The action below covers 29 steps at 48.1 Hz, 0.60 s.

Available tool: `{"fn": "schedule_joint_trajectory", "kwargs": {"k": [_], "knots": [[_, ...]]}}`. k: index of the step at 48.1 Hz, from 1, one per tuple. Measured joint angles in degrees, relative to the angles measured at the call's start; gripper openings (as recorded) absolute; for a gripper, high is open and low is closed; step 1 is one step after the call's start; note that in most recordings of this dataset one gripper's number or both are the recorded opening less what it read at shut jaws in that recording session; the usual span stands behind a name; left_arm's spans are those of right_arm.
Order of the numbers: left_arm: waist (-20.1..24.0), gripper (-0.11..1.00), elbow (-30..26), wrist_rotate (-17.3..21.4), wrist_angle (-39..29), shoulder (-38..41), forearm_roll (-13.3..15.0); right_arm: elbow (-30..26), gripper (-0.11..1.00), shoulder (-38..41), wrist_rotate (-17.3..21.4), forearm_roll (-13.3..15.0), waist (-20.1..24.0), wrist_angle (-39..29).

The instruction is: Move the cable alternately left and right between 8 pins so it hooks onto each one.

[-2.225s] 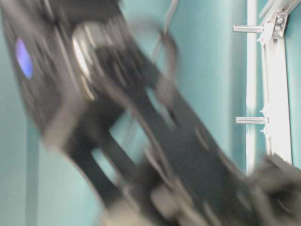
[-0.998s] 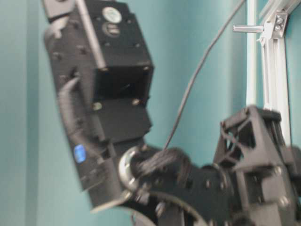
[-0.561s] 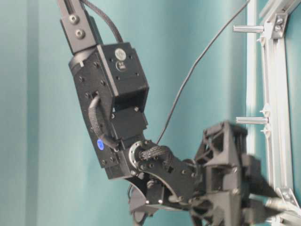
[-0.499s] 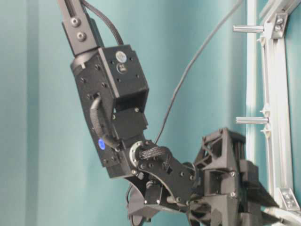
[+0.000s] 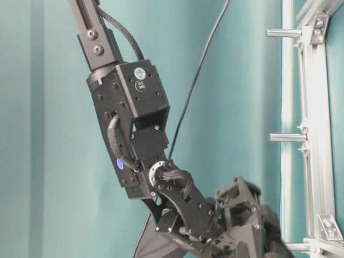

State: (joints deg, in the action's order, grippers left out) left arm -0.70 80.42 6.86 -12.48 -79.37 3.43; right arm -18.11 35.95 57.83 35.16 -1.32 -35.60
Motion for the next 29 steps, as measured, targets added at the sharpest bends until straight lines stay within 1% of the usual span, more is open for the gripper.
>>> {"fn": "schedule_joint_trajectory", "kwargs": {"k": [2, 12, 21, 29], "knots": [[-0.09, 0.81, 0.0, 0.0, 0.0, 0.0, 0.09, 0.09, 0.18, 0.09, -0.62, 0.0, 0.0, 1.49], [-0.09, 0.81, 0.09, 0.0, 0.0, 0.0, 0.09, 0.0, 0.18, 0.09, -0.88, 0.35, -0.26, 6.42], [-0.09, 0.81, 0.0, -0.09, 0.0, 0.0, 0.0, -0.53, 0.18, 1.23, -0.79, 0.44, -0.79, 8.53], [0.0, 0.81, 0.0, 0.0, 0.0, 0.0, 0.0, -1.58, 0.18, 2.64, -0.7, 0.7, -1.85, 8.96]]}}
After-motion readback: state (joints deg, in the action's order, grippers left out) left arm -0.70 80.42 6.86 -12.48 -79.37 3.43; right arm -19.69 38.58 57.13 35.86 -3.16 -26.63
